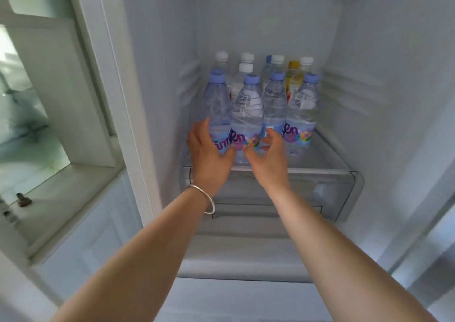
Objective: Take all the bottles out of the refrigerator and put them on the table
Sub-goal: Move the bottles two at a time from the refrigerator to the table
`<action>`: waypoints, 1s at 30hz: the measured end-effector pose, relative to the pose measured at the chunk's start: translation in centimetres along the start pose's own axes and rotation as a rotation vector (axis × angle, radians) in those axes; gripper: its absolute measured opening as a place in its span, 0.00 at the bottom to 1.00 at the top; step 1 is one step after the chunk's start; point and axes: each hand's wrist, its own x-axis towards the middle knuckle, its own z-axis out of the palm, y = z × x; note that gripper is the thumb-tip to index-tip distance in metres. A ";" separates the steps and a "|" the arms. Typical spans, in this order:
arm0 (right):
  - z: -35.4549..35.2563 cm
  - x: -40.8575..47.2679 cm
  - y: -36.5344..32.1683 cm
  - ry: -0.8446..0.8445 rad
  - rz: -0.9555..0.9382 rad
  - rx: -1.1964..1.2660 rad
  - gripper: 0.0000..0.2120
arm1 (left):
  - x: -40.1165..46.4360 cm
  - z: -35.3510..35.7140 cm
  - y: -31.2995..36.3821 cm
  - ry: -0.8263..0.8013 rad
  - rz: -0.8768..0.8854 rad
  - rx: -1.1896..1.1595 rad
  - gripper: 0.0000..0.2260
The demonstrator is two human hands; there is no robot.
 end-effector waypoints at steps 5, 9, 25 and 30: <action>1.7 3.9 0.7 0.024 -0.092 -0.006 0.39 | 3.0 2.1 -2.2 0.060 -0.111 -0.173 0.40; 2.5 5.4 1.0 -0.018 -0.066 0.093 0.41 | 4.4 2.3 -2.5 0.079 -0.190 -0.246 0.34; 1.5 4.6 -1.2 0.173 -0.048 0.226 0.27 | 3.8 -0.3 2.6 0.039 -0.227 -0.224 0.26; -1.5 0.6 -3.8 0.252 -0.073 0.209 0.21 | 1.4 -3.4 5.8 -0.064 -0.170 -0.321 0.24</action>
